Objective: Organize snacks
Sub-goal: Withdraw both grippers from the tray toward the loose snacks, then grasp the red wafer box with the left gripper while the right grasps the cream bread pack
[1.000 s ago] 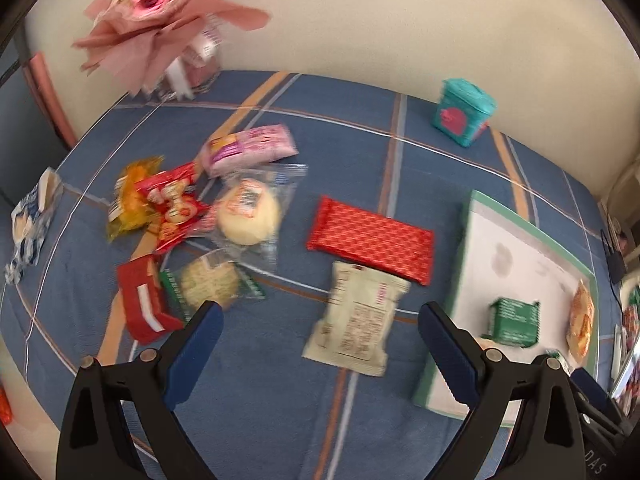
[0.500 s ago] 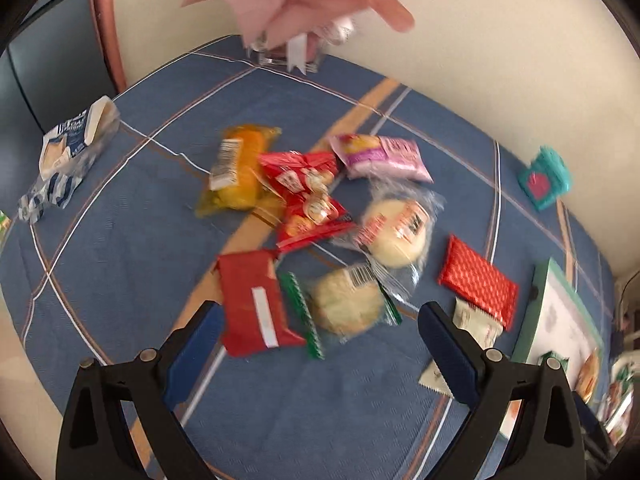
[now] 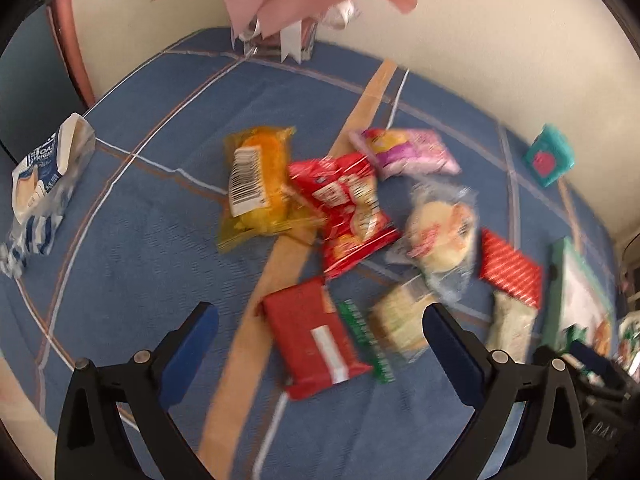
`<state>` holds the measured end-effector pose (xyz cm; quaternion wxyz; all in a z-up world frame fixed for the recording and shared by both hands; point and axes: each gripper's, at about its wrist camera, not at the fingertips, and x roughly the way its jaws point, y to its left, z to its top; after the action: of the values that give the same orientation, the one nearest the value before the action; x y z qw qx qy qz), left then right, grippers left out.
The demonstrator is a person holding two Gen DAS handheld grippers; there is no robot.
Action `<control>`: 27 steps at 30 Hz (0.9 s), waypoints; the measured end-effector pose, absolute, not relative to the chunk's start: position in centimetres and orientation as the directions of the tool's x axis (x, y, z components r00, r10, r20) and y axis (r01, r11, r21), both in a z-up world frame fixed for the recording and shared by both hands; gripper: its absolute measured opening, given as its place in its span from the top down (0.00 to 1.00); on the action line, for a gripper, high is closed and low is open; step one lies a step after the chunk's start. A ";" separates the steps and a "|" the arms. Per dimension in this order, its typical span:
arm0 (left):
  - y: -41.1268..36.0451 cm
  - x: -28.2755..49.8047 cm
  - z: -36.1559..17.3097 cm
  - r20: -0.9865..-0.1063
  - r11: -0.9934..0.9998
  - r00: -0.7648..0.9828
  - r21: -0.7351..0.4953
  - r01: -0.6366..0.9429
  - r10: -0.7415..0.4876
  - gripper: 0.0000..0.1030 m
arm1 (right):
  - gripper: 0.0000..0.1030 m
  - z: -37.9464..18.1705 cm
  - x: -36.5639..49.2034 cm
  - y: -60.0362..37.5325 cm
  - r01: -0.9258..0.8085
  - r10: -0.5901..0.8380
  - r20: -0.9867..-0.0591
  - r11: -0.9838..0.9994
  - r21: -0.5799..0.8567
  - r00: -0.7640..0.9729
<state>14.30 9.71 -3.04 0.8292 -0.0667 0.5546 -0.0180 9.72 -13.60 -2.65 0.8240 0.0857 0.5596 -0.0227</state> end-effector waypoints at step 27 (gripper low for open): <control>9.3 15.8 -7.7 -0.972 0.986 0.233 -0.017 -0.167 0.023 0.50 | 0.38 -8.1 11.5 -12.4 0.184 -0.049 -0.967 0.983 -0.003 0.248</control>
<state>15.76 9.30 -7.70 0.7831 -0.0586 0.6162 0.0608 11.53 -12.37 -8.08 0.7881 0.0554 0.6085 -0.0741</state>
